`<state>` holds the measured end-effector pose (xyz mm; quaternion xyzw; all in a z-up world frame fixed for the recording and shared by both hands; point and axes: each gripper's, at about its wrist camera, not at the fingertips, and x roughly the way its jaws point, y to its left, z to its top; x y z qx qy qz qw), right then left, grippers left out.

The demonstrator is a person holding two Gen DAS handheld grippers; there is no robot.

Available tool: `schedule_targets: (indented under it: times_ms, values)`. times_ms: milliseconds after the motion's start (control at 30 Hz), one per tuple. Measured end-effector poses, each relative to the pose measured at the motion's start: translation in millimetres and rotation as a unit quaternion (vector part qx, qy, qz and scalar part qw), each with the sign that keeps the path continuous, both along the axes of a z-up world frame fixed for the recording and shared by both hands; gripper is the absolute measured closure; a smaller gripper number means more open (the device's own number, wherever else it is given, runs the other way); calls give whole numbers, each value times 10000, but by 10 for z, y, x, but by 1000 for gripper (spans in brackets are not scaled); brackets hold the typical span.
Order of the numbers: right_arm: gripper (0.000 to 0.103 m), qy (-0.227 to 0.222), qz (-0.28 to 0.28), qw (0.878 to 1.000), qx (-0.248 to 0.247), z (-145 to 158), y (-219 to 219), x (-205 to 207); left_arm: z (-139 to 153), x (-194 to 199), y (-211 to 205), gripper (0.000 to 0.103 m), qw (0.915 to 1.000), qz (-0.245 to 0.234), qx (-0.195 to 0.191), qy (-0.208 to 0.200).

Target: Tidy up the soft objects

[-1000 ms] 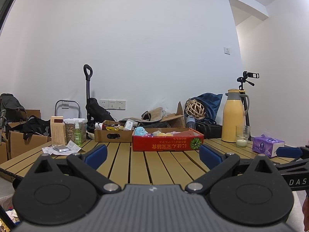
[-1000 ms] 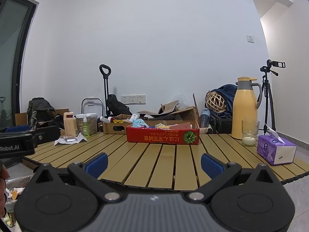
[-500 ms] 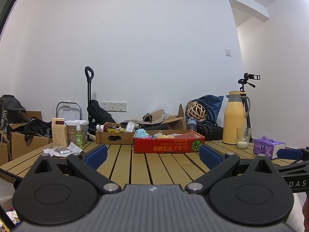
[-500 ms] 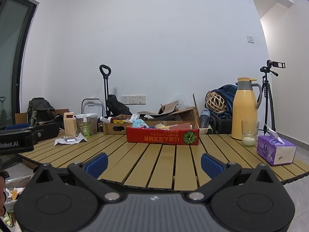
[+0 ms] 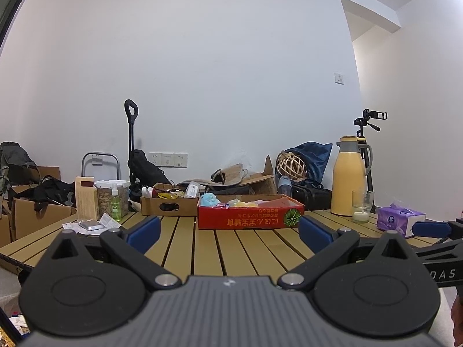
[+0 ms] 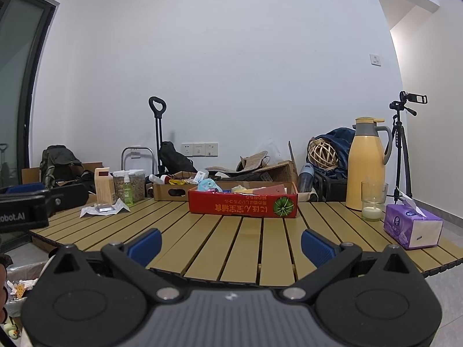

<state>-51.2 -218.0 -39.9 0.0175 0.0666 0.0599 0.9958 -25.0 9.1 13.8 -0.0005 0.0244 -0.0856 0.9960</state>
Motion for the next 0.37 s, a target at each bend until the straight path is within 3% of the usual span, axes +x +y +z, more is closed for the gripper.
schedule_targets:
  times_ms: [367]
  values:
    - [0, -1, 2, 10000, -9, 1, -11, -4, 7, -7, 9, 0, 10000, -36, 9, -1]
